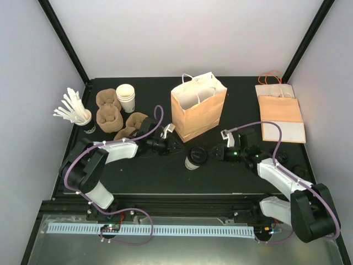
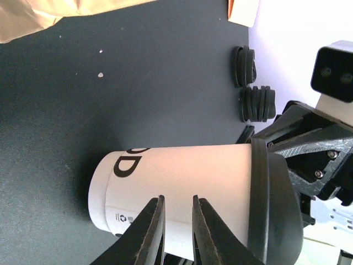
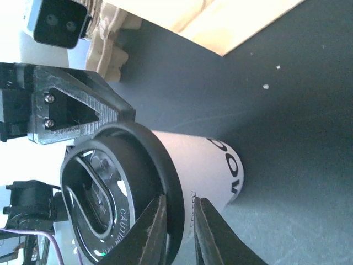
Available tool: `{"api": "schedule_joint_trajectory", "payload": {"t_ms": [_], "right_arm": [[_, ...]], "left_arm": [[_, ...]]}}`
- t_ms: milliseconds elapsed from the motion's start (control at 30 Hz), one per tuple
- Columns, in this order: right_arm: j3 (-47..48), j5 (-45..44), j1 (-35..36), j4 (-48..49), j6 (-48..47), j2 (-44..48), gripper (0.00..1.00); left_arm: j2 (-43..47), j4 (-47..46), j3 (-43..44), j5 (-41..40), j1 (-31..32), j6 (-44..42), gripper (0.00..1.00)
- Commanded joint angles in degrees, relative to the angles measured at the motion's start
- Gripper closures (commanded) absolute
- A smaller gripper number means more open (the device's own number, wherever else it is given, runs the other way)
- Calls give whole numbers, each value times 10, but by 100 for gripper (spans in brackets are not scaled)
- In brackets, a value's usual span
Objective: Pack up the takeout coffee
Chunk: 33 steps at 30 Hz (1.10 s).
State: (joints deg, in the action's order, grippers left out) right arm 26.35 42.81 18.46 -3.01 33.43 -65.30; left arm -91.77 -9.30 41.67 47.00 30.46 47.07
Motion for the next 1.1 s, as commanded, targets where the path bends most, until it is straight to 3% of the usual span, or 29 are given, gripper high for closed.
{"api": "schedule_joint_trajectory", "payload": {"t_ms": [0, 433, 667, 1067], "right_arm": [[20, -11, 6, -63, 9, 15, 84], [97, -20, 6, -123, 2, 25, 82], [87, 2, 6, -96, -2, -2, 81], [87, 40, 14, -62, -12, -58, 78]], "left_arm": [[-7, 24, 25, -16, -4, -12, 83], [35, 68, 20, -31, -20, -35, 78], [97, 128, 1, -53, -33, -61, 76], [116, 24, -74, 52, -9, 2, 74]]}}
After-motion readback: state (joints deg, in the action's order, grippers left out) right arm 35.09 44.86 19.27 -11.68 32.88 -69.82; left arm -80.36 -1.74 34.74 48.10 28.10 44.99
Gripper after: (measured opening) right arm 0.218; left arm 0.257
